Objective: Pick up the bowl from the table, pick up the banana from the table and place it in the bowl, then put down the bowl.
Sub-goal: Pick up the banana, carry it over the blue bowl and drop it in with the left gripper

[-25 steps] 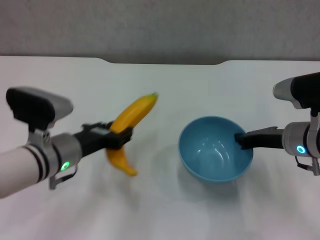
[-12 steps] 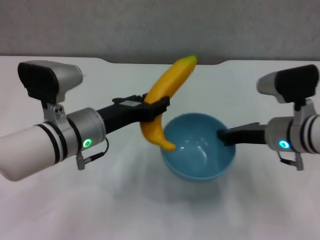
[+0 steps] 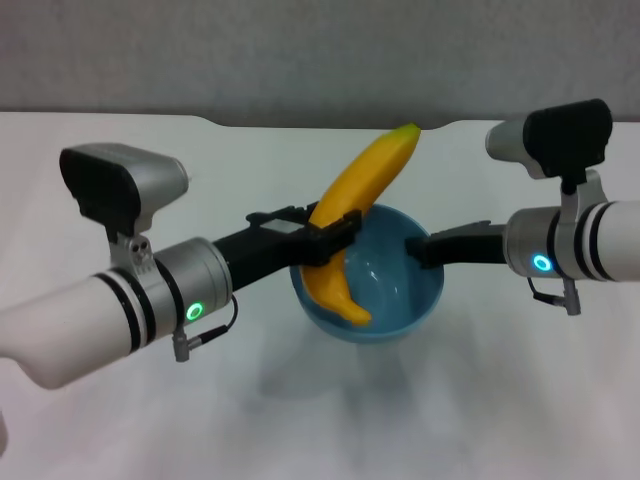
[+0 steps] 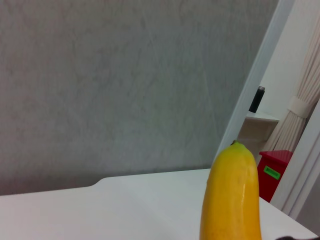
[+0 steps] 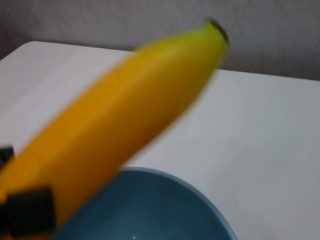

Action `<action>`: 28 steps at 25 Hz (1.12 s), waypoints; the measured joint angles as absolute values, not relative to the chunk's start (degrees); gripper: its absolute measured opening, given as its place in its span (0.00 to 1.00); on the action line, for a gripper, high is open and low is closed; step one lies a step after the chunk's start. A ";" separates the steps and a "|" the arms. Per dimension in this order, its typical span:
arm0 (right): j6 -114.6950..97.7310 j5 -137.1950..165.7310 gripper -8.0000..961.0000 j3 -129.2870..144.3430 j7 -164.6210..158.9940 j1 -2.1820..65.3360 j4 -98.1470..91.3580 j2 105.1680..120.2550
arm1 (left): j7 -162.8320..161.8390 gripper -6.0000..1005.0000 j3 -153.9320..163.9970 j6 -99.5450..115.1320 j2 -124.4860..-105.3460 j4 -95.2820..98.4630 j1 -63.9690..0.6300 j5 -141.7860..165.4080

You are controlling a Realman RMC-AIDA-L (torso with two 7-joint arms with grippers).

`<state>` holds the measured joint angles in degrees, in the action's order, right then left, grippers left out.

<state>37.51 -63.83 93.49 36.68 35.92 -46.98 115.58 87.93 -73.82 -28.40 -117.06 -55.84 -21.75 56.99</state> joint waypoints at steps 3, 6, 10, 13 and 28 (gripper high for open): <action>37.49 -64.42 0.15 93.75 36.62 36.45 -47.36 115.61 | 91.70 0.63 -72.48 -28.23 -117.11 -54.20 -22.01 52.64; 37.41 -65.34 0.16 94.72 36.57 36.60 -47.83 115.63 | 95.30 0.64 -71.36 -28.25 -117.23 -52.93 -22.49 48.43; 37.32 -65.43 0.16 95.57 36.56 37.00 -47.89 115.65 | 99.38 0.65 -70.07 -28.37 -117.25 -52.10 -22.95 44.89; 37.29 -65.45 0.16 95.69 36.56 37.04 -47.89 115.66 | 101.22 0.66 -69.90 -28.41 -117.25 -52.08 -22.97 44.60; 37.26 -65.48 0.17 95.48 36.56 36.69 -46.50 115.58 | 104.43 0.83 -71.07 -29.47 -116.86 -51.04 -22.73 38.46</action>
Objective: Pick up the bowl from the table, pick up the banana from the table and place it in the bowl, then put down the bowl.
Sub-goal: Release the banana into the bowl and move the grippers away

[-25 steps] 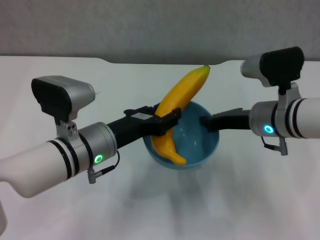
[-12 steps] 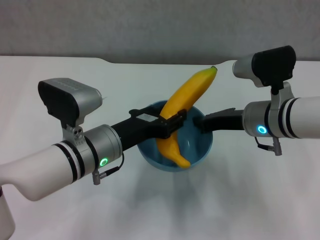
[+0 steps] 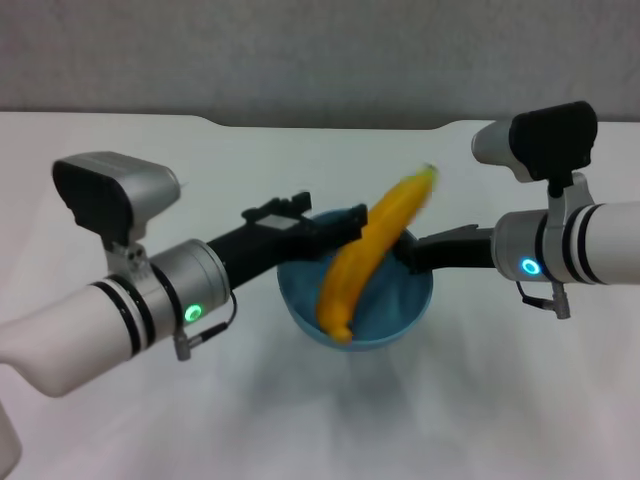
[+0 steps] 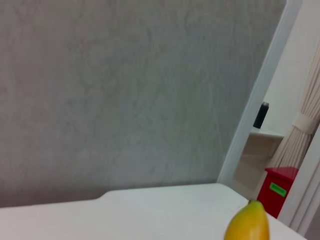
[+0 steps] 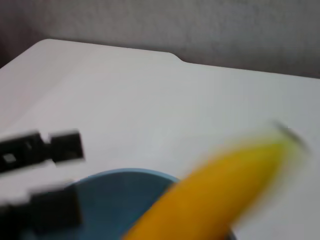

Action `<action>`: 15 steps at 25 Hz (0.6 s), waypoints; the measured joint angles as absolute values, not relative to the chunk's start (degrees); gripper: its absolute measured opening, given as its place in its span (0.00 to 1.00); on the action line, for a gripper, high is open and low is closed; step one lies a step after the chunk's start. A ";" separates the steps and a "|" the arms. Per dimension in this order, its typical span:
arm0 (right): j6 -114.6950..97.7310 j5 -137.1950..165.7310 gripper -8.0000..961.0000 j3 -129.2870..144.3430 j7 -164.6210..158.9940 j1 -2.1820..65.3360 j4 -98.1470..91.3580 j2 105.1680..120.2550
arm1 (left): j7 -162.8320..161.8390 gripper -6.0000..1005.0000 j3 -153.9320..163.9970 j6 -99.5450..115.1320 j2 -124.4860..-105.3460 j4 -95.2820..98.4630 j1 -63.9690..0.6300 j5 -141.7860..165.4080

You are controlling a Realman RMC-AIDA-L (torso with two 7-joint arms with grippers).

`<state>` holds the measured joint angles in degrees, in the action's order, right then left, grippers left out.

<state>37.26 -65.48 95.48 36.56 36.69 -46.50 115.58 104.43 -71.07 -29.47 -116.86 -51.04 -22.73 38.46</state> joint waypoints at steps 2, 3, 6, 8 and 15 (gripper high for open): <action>37.40 -65.48 0.18 95.23 36.56 36.65 -45.92 115.50 | 105.09 0.89 -72.73 -29.98 -116.66 -51.22 -22.60 38.61; 37.49 -65.48 0.18 95.14 36.56 36.66 -45.48 115.44 | 105.33 0.89 -73.83 -30.06 -116.56 -51.24 -22.51 38.73; 37.51 -65.48 0.18 95.07 36.56 36.67 -44.88 115.41 | 106.26 0.89 -77.97 -30.02 -116.24 -50.65 -21.94 39.21; 37.55 -65.48 0.18 94.76 36.56 36.61 -44.81 115.42 | 106.72 0.89 -80.48 -29.77 -116.01 -50.02 -21.45 40.72; 38.32 -65.56 0.19 92.67 36.56 38.51 -41.77 115.24 | 108.00 0.88 -84.49 -24.85 -116.08 -48.49 -21.01 59.20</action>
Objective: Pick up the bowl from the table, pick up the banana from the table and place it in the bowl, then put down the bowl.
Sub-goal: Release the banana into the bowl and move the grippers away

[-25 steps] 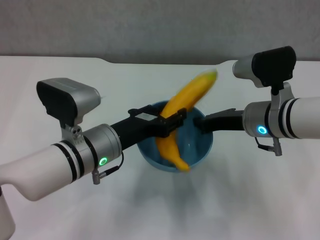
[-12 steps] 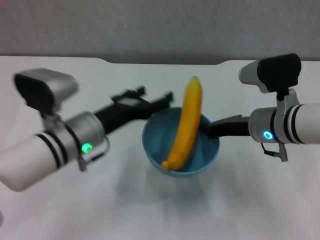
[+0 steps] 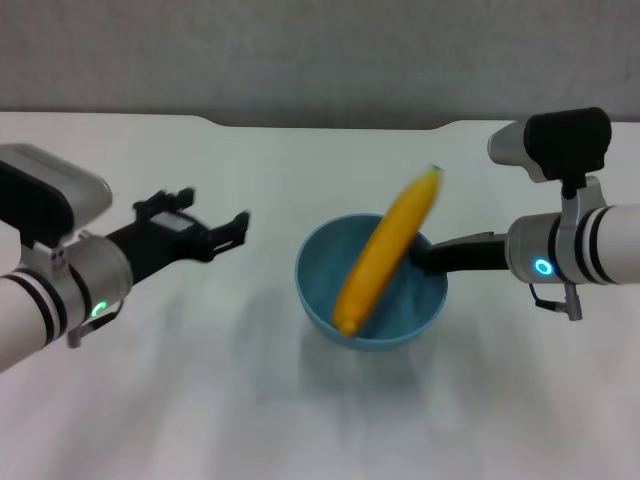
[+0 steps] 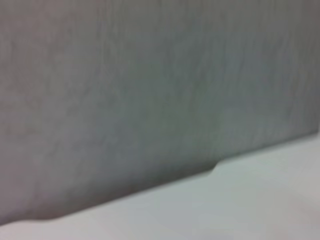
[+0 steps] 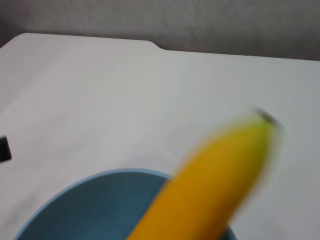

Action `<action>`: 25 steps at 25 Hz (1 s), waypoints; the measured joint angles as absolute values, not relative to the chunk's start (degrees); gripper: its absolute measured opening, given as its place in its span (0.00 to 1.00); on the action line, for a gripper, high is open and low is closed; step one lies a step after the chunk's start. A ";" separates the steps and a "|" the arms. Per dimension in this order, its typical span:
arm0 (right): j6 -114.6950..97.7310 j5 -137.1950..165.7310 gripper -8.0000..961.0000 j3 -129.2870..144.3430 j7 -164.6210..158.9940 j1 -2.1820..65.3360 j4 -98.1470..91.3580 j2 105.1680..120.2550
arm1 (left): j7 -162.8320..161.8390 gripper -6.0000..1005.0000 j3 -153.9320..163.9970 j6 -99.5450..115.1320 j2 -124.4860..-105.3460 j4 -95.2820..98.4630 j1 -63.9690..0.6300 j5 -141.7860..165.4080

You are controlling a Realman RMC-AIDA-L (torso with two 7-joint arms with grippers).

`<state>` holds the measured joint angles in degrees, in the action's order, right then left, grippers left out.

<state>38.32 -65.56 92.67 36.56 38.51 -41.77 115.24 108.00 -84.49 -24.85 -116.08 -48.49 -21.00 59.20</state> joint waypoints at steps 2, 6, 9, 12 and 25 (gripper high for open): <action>38.11 -65.33 0.19 91.87 36.78 39.96 -39.91 115.19 | 107.85 0.88 -84.22 -21.63 -116.23 -48.35 -20.79 61.63; 37.96 -64.85 0.19 89.69 37.16 44.79 -33.74 115.06 | 108.65 0.88 -83.81 -15.29 -116.40 -47.24 -20.48 62.68; 38.12 -64.72 0.19 89.21 37.21 48.51 -28.65 115.01 | 109.35 0.88 -83.37 -10.89 -116.51 -46.74 -20.49 63.00; 37.85 -64.68 0.20 89.63 37.32 49.18 -27.07 115.21 | 110.22 0.88 -83.13 -9.46 -116.54 -46.38 -20.60 63.06; 35.93 -65.37 0.21 92.13 38.41 45.03 -27.06 116.09 | 110.65 0.88 -83.32 -9.20 -116.84 -44.89 -20.61 62.55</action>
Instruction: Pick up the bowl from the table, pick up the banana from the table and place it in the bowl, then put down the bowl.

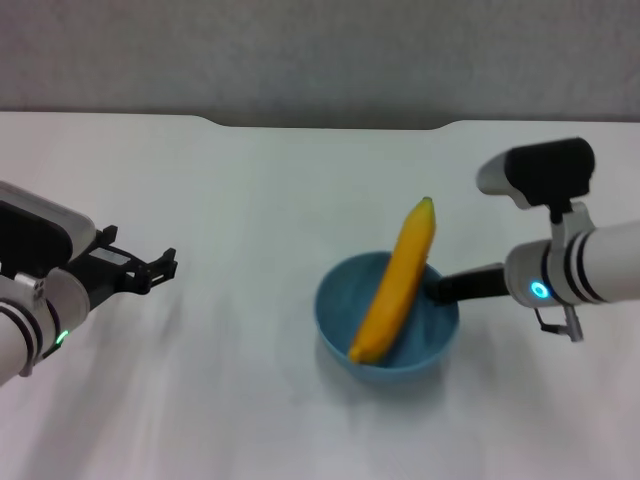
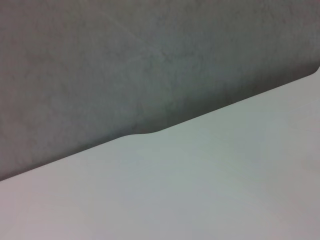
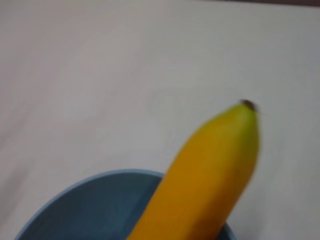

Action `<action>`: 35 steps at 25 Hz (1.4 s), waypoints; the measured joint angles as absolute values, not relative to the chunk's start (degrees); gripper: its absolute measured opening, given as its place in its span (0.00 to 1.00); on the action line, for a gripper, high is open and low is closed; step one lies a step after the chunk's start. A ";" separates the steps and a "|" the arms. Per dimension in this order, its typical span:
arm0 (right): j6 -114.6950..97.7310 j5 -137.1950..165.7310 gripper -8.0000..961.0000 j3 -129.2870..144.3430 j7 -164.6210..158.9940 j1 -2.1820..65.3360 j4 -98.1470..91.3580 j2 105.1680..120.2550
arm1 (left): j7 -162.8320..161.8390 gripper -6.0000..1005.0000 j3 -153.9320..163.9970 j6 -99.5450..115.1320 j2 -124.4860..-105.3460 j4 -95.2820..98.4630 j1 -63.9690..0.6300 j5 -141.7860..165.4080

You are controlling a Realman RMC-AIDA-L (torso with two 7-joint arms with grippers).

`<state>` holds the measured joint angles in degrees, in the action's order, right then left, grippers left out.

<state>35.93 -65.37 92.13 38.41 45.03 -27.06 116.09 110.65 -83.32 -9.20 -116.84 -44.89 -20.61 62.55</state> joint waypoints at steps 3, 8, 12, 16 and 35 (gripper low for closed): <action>35.69 -65.39 0.21 92.02 38.41 44.09 -27.26 116.05 | 110.52 0.88 -83.39 -9.18 -116.93 -44.77 -20.61 62.55; 35.59 -65.39 0.21 92.11 38.51 44.05 -27.35 116.03 | 110.28 0.87 -83.59 -9.15 -116.93 -44.69 -20.74 62.55; 34.24 -65.39 0.22 92.24 38.74 44.05 -27.39 116.01 | 110.26 0.87 -83.37 -9.29 -116.92 -44.69 -20.92 62.55; 32.85 -65.39 0.22 92.54 38.81 43.99 -27.56 116.01 | 110.24 0.87 -83.37 -9.50 -116.91 -44.68 -20.89 62.57; 29.52 -64.61 0.64 96.78 38.93 30.87 -48.37 115.26 | 110.10 0.87 -86.45 -13.44 -116.36 -43.17 -19.59 53.24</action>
